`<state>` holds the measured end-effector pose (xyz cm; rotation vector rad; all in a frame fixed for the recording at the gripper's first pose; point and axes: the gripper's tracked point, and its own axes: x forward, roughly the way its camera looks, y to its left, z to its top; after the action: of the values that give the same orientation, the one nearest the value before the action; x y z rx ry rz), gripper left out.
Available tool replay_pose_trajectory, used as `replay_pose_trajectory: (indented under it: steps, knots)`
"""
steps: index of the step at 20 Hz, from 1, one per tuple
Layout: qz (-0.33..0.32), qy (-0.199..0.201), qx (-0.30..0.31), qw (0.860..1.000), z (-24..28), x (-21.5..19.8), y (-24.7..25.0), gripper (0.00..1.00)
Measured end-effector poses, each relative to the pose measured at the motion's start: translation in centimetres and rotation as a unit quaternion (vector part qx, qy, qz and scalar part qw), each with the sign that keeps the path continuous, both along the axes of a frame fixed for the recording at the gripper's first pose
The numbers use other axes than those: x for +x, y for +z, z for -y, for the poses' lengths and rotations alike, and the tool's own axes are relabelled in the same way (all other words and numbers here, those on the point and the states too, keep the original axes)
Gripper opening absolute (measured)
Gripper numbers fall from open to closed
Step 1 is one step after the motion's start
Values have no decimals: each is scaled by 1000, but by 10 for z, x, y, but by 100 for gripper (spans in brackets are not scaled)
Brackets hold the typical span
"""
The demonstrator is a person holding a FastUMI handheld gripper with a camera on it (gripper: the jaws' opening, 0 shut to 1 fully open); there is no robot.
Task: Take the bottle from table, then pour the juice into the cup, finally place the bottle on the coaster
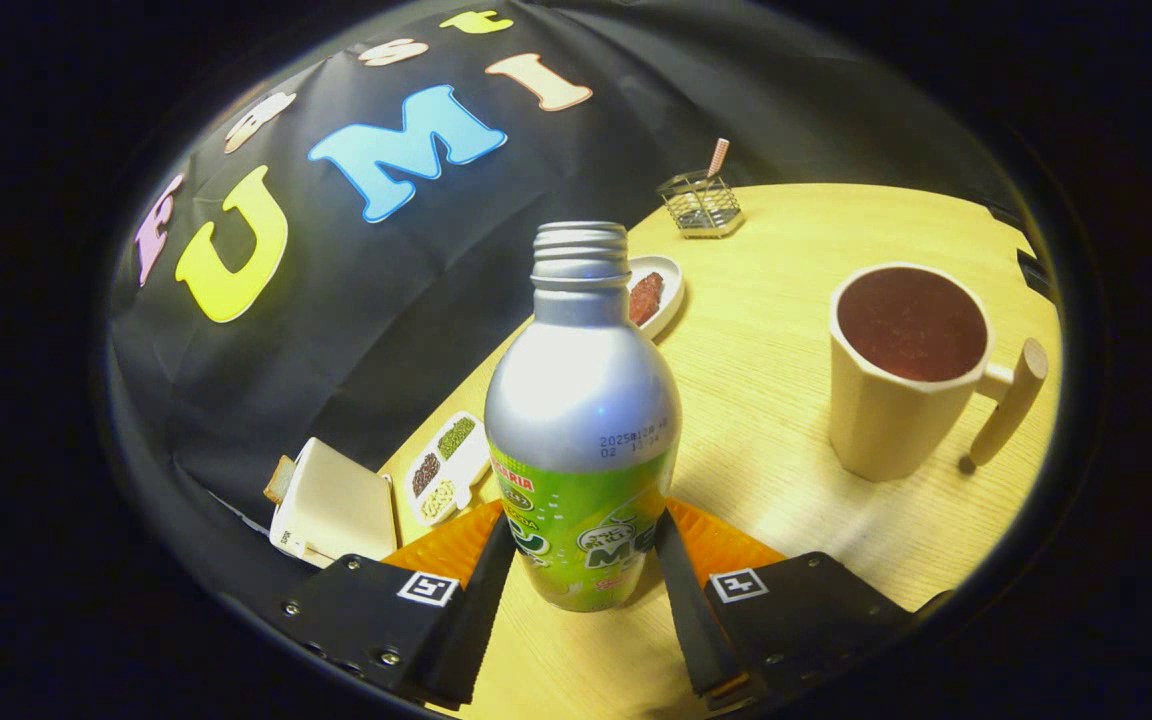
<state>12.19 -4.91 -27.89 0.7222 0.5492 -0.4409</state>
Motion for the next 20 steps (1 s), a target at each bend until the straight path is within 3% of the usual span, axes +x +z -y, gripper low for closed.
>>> replay_pose_trajectory:
  steps: [7, 12, 20]
  knots:
    - [19, 17, -74, 997, 4, 29, -2, 76]
    - [16, 50, -157, 986, 12, 41, -3, 76]
    - [30, 106, -221, 969, 15, 52, -9, 77]
